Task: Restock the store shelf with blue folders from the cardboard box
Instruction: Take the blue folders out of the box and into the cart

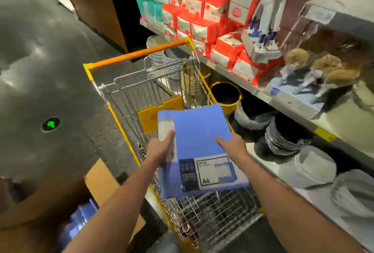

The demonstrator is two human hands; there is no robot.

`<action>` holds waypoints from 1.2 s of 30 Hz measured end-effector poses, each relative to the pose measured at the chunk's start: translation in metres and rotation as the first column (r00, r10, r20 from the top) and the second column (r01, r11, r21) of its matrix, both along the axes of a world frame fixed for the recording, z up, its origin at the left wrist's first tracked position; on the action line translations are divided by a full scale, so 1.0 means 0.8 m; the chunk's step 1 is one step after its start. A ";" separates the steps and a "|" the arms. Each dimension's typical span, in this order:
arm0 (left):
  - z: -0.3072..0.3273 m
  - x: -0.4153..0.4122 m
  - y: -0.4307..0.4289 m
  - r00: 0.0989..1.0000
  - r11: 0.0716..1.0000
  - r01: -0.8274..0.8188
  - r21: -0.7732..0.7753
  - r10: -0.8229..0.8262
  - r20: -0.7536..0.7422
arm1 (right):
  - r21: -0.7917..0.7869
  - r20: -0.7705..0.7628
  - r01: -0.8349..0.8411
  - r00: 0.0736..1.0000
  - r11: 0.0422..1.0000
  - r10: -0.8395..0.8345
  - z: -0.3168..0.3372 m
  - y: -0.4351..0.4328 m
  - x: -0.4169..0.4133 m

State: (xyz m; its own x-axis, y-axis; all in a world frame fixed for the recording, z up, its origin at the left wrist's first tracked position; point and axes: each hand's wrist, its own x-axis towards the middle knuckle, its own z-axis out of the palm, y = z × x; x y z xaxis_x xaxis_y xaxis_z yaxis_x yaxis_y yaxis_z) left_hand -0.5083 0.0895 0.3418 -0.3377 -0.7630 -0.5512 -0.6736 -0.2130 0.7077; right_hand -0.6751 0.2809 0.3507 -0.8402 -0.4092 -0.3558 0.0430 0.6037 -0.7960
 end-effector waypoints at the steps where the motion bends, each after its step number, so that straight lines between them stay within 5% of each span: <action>1: -0.015 -0.009 -0.014 0.999 0.999 -0.033 0.036 0.032 0.012 | 0.041 0.002 -0.024 1.000 0.999 0.024 -0.020 -0.015 -0.010; 6: -0.080 -0.040 -0.065 0.986 0.982 -0.164 0.095 0.163 0.019 | 0.213 0.227 -0.116 0.972 0.970 0.066 -0.158 -0.065 -0.048; 10: -0.139 -0.055 -0.091 0.986 0.983 -0.166 0.079 0.165 0.023 | 0.358 0.334 -0.140 0.943 0.923 0.014 -0.180 -0.084 -0.041; 23: -0.284 -0.105 -0.065 0.960 0.933 -0.281 0.224 0.275 0.058 | 0.553 0.346 -0.167 0.937 0.816 -0.042 -0.228 -0.105 -0.061; 28: -0.325 -0.138 -0.061 0.972 0.933 -0.211 0.293 0.168 0.165 | 0.537 0.366 -0.221 0.930 0.814 0.011 -0.254 -0.089 -0.062; 33: -0.344 -0.144 -0.077 0.961 0.883 0.088 0.462 -0.198 0.196 | 0.523 0.356 -0.223 0.934 0.823 0.027 -0.258 -0.093 -0.060; 36: -0.347 -0.126 -0.089 0.914 0.901 0.207 0.382 -0.318 0.254 | 0.492 0.361 -0.240 0.931 0.837 0.054 -0.247 -0.101 -0.058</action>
State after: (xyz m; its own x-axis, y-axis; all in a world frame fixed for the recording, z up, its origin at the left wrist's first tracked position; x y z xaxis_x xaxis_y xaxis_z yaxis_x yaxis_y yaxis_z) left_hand -0.6089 0.0183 0.0642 -0.2733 -0.4167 -0.8670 -0.9073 -0.1876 0.3762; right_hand -0.7213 0.1998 0.1533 -0.5860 -0.1939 -0.7868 0.1149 0.9413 -0.3176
